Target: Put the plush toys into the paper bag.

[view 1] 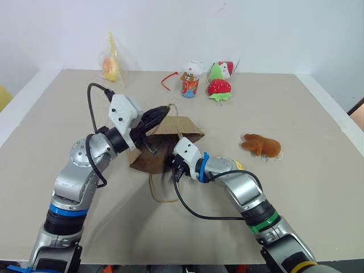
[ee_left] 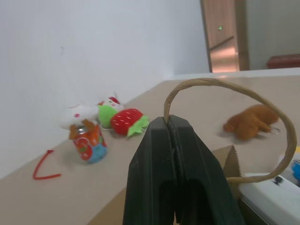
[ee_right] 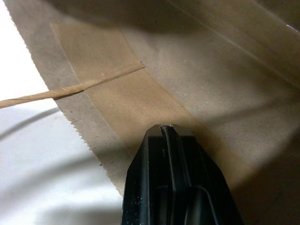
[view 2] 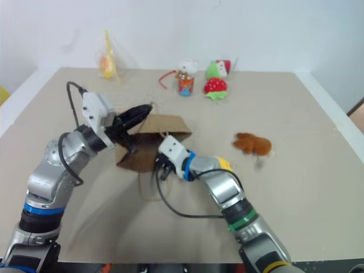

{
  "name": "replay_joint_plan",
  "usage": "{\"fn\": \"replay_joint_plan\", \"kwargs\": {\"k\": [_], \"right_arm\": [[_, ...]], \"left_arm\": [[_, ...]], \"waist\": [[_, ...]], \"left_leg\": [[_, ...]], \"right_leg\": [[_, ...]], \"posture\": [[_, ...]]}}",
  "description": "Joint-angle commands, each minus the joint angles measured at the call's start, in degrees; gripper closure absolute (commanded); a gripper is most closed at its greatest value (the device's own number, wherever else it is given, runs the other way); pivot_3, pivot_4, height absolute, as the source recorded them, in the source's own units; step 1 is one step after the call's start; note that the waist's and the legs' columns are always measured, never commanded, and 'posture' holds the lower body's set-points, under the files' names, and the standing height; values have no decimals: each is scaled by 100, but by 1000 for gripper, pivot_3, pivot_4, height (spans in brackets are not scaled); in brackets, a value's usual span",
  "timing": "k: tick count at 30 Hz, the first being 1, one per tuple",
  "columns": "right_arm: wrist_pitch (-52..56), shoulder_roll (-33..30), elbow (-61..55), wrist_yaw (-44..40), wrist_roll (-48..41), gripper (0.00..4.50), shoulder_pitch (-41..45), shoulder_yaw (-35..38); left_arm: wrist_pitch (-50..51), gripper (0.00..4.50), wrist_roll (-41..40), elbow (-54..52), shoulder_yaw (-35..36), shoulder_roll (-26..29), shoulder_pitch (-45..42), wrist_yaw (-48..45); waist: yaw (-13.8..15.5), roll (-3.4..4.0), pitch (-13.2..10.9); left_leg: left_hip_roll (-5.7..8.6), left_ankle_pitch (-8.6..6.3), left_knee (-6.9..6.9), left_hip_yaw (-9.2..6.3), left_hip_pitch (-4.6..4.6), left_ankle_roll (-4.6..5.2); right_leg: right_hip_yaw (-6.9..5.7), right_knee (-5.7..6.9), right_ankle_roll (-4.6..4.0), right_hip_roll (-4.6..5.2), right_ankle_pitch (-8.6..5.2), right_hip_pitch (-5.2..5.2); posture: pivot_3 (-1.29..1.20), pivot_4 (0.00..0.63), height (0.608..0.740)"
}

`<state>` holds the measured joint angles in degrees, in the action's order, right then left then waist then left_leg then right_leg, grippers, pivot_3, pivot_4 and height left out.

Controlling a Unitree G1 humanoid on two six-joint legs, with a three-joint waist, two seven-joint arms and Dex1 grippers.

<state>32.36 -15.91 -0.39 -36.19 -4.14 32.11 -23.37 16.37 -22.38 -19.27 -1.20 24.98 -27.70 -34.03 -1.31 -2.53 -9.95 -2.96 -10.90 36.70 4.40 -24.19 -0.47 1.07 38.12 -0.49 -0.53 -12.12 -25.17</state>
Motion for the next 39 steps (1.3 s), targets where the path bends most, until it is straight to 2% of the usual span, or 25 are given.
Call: {"fn": "replay_joint_plan", "kwargs": {"k": [1, 9, 20, 29, 39], "right_arm": [[-112, 35, -41, -6, 58, 4488, 17, 59], [-158, 91, -20, -23, 72, 4488, 32, 99], [-275, 161, 153, -62, 102, 4488, 115, 128], [-282, 230, 126, -96, 147, 4488, 62, 76], [-337, 214, 160, -142, 206, 4488, 58, 90]], "left_arm": [[-218, 4500, 2, -246, 218, -72, -244, 118], [-270, 4500, -13, -379, 427, -51, -488, 237], [-92, 4500, -347, -891, 325, 66, -450, -165], [42, 4500, -312, -1014, 554, 12, -491, 341], [43, 4500, -582, -1214, 484, 44, -540, 214]], "waist": [[1, 0, 0], [-1, 0, 0], [-3, 0, 0], [-3, 0, 0], [-3, 0, 0]], "left_leg": [[1, 0, 0, 0, 0, 0], [0, 0, 0, -1, 0, 0], [0, 0, -1, 0, 0, 0], [-3, 0, -1, -1, 1, 0], [-3, 0, -1, 0, 0, -1]], "right_leg": [[0, 0, 0, 1, 0, 0], [0, 0, 0, -2, 0, 0], [0, 0, 0, -2, 0, 0], [0, 0, 0, -6, 0, -1], [0, -1, 0, -5, 0, -1]], "posture": [[0, 150, 740], [0, 150, 740], [0, 150, 740], [0, 150, 740], [0, 150, 740]]}}
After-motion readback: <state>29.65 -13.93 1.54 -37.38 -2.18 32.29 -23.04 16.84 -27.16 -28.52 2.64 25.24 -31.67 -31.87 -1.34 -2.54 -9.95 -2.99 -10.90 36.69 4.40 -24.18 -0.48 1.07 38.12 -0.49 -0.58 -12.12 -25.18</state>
